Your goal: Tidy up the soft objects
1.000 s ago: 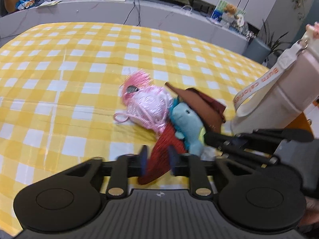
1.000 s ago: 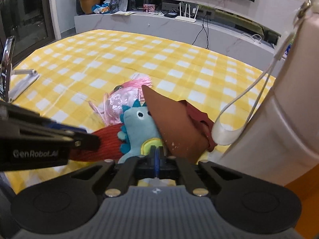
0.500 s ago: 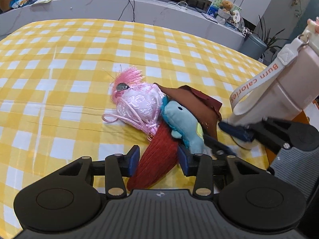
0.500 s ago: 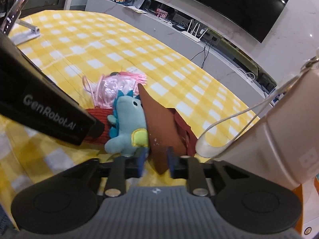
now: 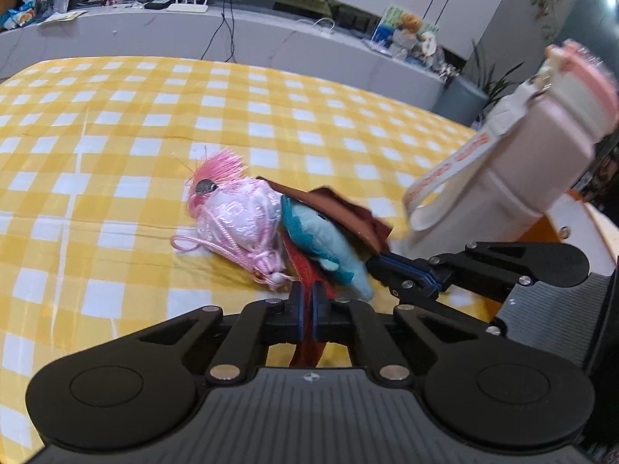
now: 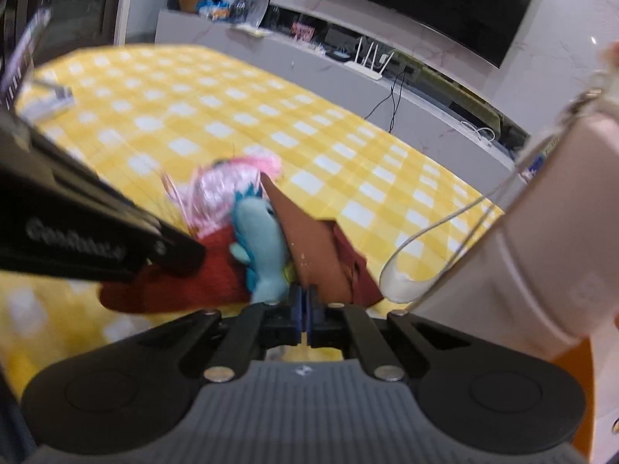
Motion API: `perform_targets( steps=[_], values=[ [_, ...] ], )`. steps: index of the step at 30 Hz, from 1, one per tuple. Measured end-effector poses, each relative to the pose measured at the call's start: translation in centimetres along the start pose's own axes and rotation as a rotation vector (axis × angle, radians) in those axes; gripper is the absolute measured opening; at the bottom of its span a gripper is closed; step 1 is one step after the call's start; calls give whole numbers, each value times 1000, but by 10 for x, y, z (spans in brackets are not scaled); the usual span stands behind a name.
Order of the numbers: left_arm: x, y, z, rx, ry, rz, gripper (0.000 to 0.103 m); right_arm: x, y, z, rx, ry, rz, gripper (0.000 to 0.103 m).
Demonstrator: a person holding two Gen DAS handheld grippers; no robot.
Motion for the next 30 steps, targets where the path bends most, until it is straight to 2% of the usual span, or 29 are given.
perform_targets(
  steps=[7,10,12,15,18,20,21,22,23,24,27,29,30],
  values=[
    [-4,-5,-42,-59,-28,-59,3,-14,1,-62,-28,55,211,0],
    [-1,-15,-47,-6,-3,-91,3,-15,-11,-79,6,73,274,0],
    [3,-25,-44,43,4,-123,3,-11,-22,-84,34,78,278,0],
    [5,-32,-42,76,4,-134,4,-8,-35,-85,66,77,283,0],
    [7,-33,-39,84,-2,-135,13,-6,-42,-84,78,76,285,0],
    [11,-35,-37,85,10,-151,30,-7,-43,-84,75,80,280,5],
    [13,-36,-35,82,16,-161,43,-7,-44,-84,68,75,278,9],
    [15,-37,-35,75,21,-174,53,-10,-44,-84,63,71,274,23],
    [18,-36,-35,66,20,-193,54,-9,-44,-84,57,66,271,40],
    [21,-37,-35,60,16,-211,55,-9,-44,-83,49,63,265,46],
    [28,-36,-29,66,36,-258,58,-2,-40,-78,35,97,220,52],
    [27,-36,-23,69,75,-239,58,6,-35,-70,34,124,166,63],
    [25,-36,-22,68,82,-218,58,10,-33,-65,28,141,142,65]
  ],
)
Point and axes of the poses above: each gripper's, at about its wrist camera, not at the fingertips, and z roughly the way its jaws point, x to its left, y to its top, the point moved 1 cm from there along z, roughly the way its jaws point, and after that the axes turned 11 degrees about -x, right-handed, at the moved point
